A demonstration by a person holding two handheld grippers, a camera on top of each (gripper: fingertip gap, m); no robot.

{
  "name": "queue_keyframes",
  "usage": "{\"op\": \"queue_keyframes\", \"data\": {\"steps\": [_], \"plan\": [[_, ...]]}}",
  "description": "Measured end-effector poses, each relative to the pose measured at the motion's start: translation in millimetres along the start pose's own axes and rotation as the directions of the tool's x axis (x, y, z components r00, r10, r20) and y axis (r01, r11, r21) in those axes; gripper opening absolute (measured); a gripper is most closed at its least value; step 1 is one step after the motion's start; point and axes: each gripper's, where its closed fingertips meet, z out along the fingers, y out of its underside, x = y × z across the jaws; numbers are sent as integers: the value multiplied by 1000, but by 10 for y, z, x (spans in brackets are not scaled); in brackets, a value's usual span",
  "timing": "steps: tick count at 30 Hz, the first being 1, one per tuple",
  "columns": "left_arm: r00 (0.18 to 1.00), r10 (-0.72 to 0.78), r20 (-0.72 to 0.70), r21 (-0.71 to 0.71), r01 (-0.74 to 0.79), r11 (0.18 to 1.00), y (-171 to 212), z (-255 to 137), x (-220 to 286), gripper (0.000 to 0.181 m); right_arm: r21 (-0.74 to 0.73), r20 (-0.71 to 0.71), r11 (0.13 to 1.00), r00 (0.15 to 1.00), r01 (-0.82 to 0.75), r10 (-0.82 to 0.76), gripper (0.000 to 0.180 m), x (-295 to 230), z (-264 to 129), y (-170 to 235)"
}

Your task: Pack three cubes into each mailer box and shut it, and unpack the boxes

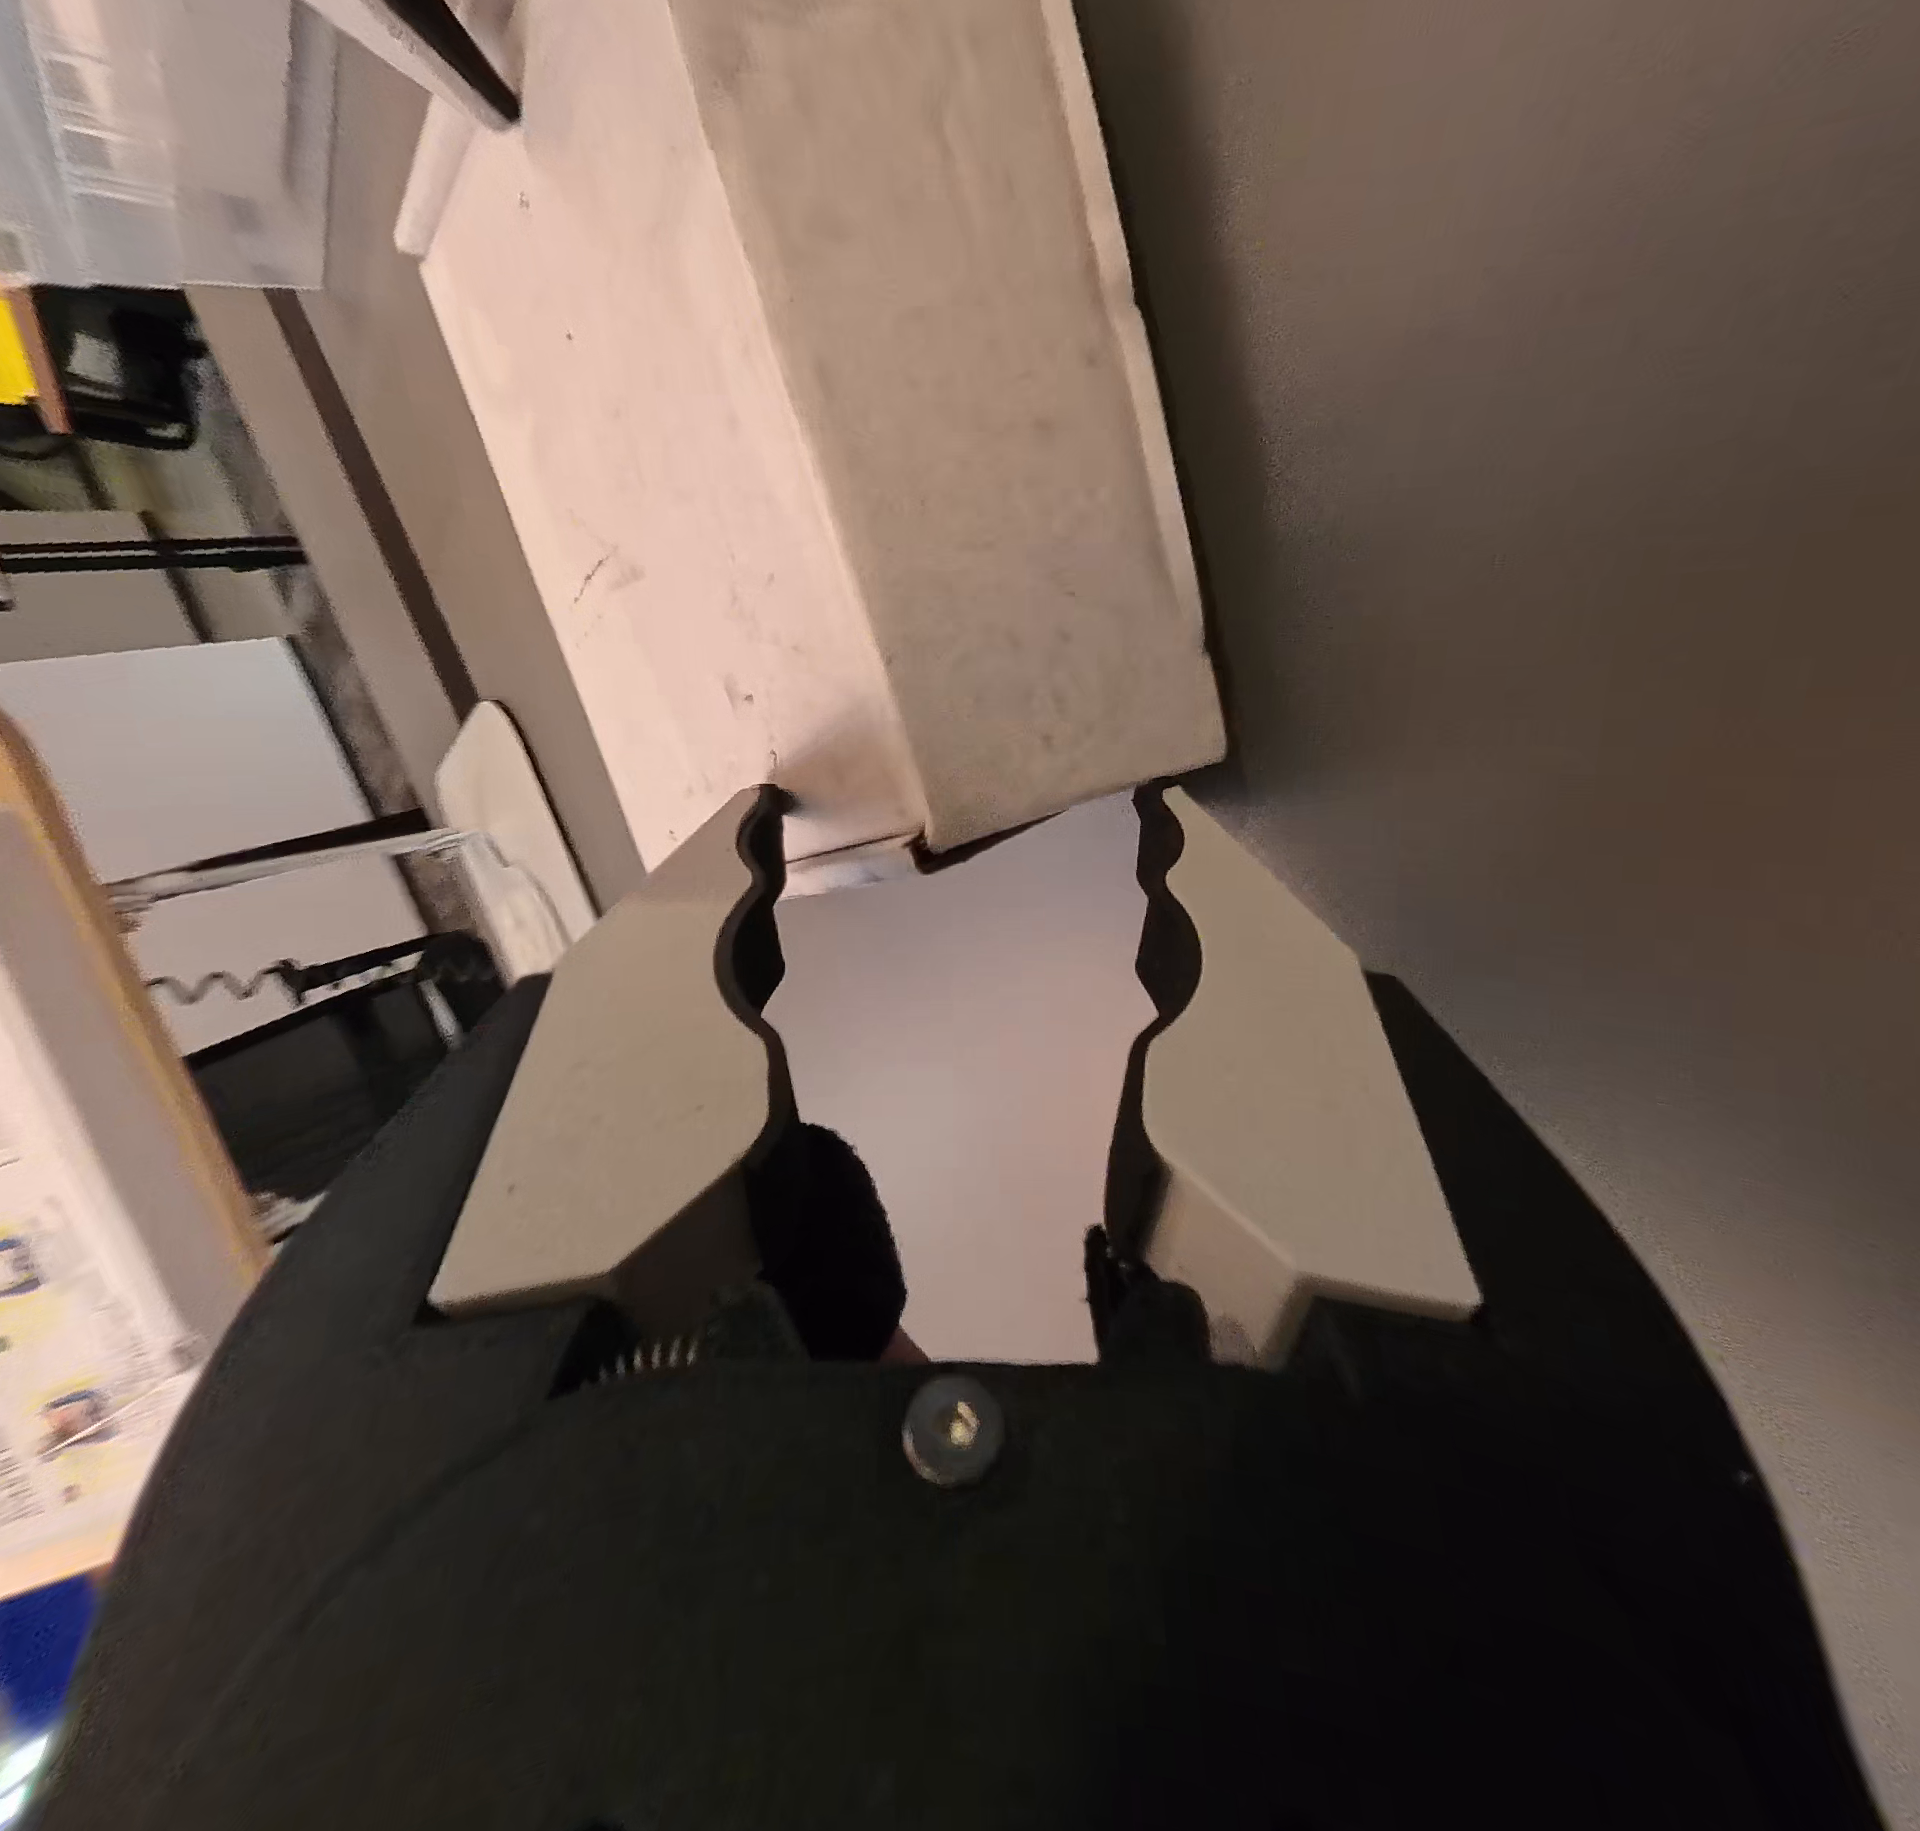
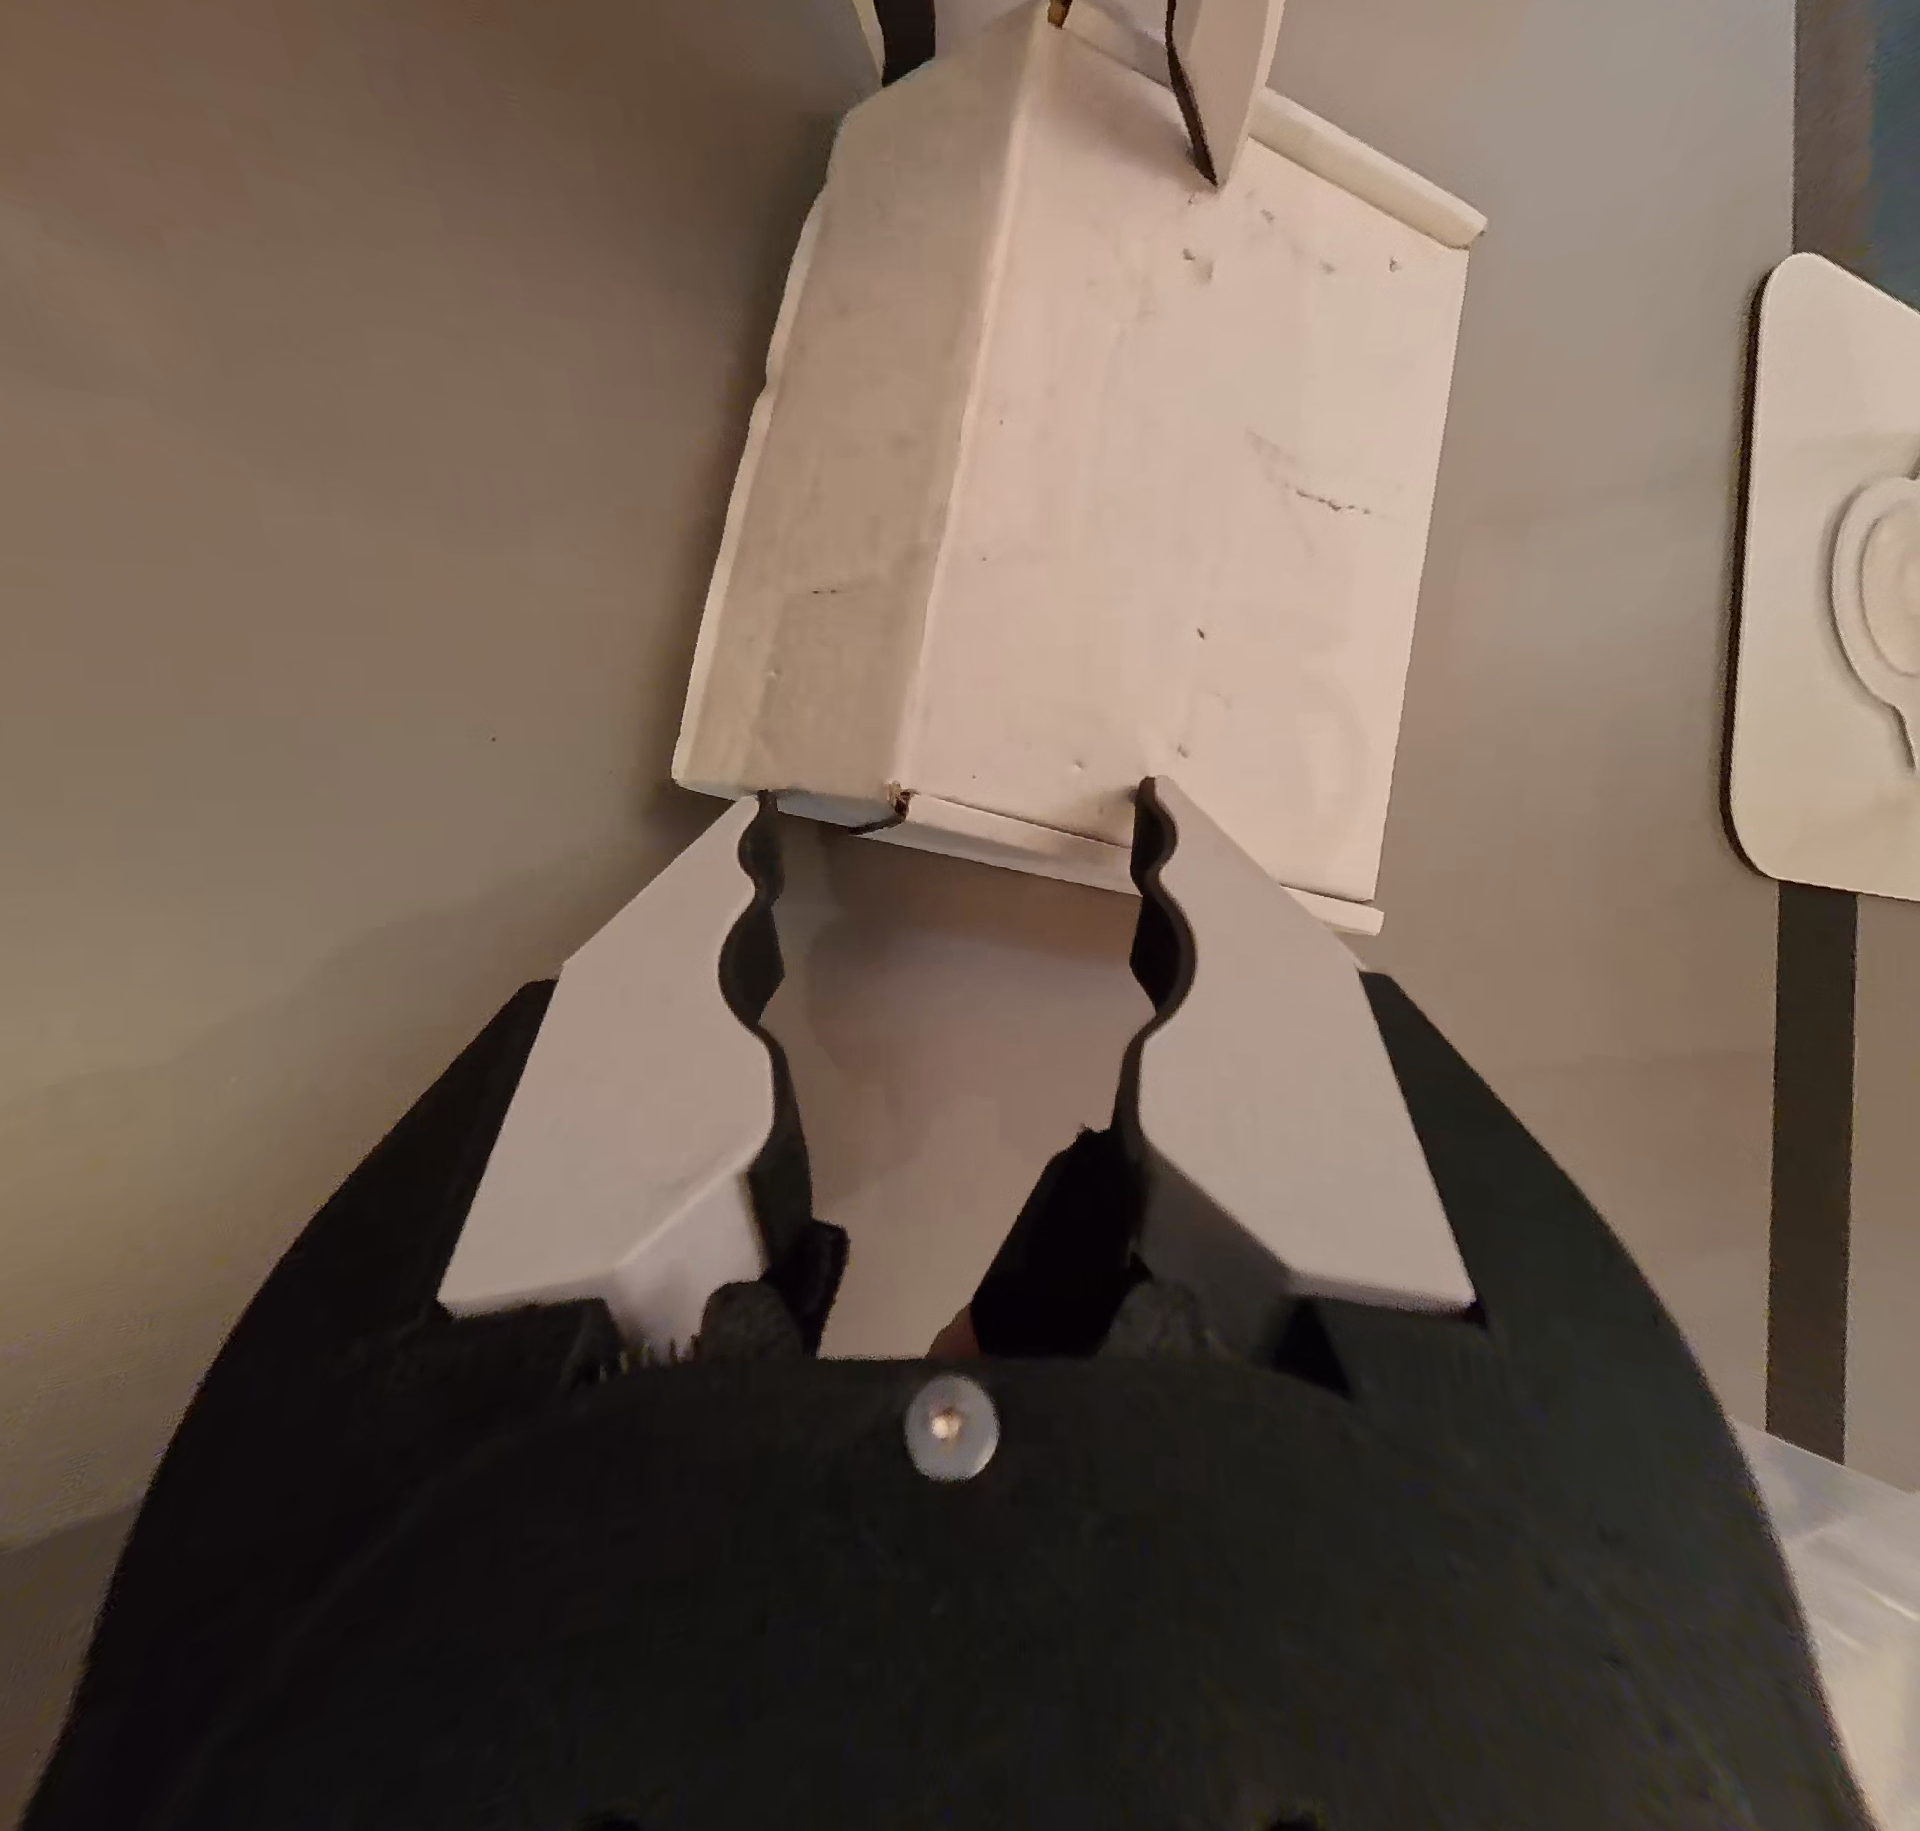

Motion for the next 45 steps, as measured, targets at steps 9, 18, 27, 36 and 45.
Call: {"op": "queue_keyframes", "data": {"steps": [9,18,27,36,45], "plan": [[985,112,134,-124,-95,988,57,38,-61,59,-117,-108,988,988,98,-111,54,73,26,40],[993,-94,-75,-51,90,995,-40,-20,-1,68,-50,-92,999,996,-3,-2,59,46,28,-14],[991,-99,86,-103,108,989,-17,42,-77,56,-109,-252,993,966,34,-61,48,115,69,-3],[987,-121,106,-83,130,988,-23,36,-78,57,-27,-202,997,977,-67,60,83,119,46,-121],[964,-229,138,-11,233,972,-229,84,-116,57,-319,-139,942,988,-103,61,105,430,335,-206]]}}
